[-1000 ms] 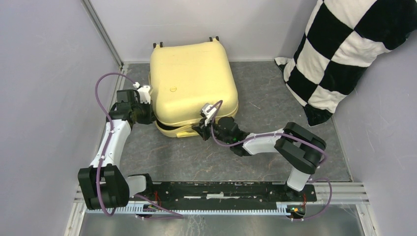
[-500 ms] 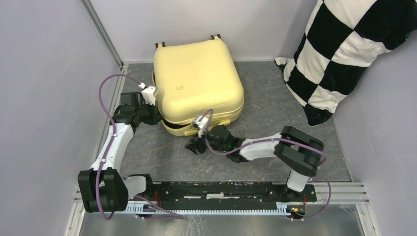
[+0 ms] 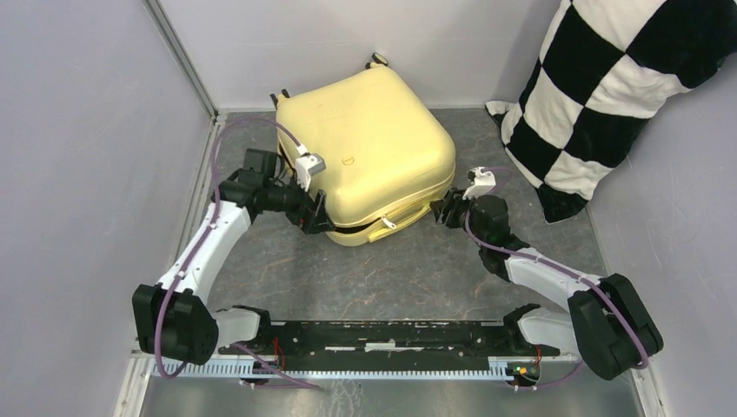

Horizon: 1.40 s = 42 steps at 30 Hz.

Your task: Pack the luggage

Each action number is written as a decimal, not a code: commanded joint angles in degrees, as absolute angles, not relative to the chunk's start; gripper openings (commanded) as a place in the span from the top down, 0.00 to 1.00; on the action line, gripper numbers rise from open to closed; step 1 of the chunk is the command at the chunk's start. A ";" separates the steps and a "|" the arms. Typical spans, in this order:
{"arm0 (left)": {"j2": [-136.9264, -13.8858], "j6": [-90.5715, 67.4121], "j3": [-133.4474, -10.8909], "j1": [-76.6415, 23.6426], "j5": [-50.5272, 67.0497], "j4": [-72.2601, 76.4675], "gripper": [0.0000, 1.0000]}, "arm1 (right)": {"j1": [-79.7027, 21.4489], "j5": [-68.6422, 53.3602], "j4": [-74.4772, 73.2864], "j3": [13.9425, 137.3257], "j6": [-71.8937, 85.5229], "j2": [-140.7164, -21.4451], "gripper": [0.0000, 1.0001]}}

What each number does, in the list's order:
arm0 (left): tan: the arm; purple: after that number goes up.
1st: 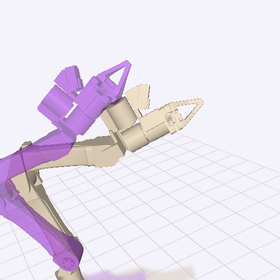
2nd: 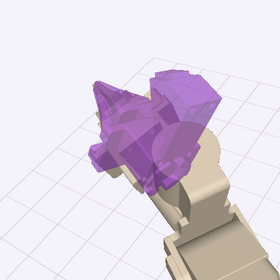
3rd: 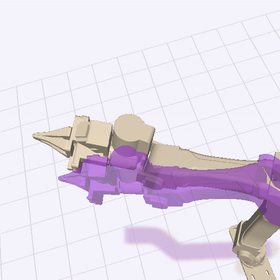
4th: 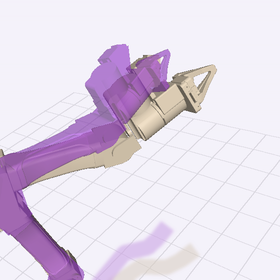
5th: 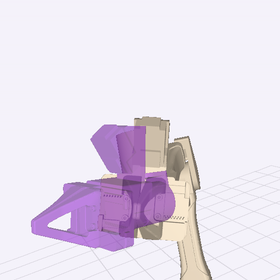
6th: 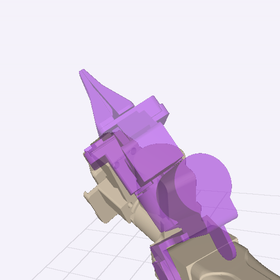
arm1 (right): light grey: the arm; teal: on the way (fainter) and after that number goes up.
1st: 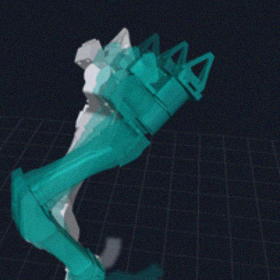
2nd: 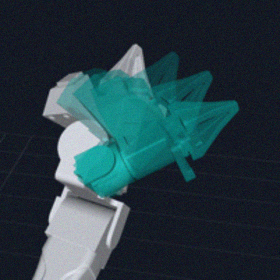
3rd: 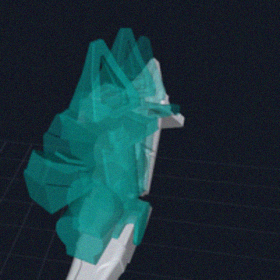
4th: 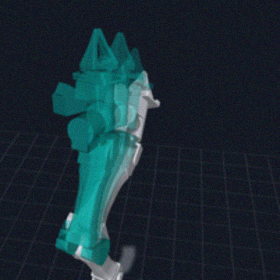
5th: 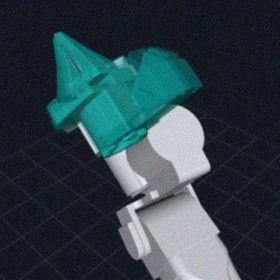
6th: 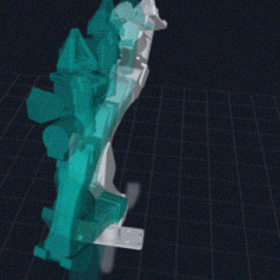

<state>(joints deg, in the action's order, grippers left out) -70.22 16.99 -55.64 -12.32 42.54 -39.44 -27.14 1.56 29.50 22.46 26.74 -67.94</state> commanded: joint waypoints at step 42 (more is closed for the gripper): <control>-106.09 -10.08 -69.98 7.12 24.98 0.34 0.76 | -15.64 0.14 22.47 46.76 28.88 -91.41 0.45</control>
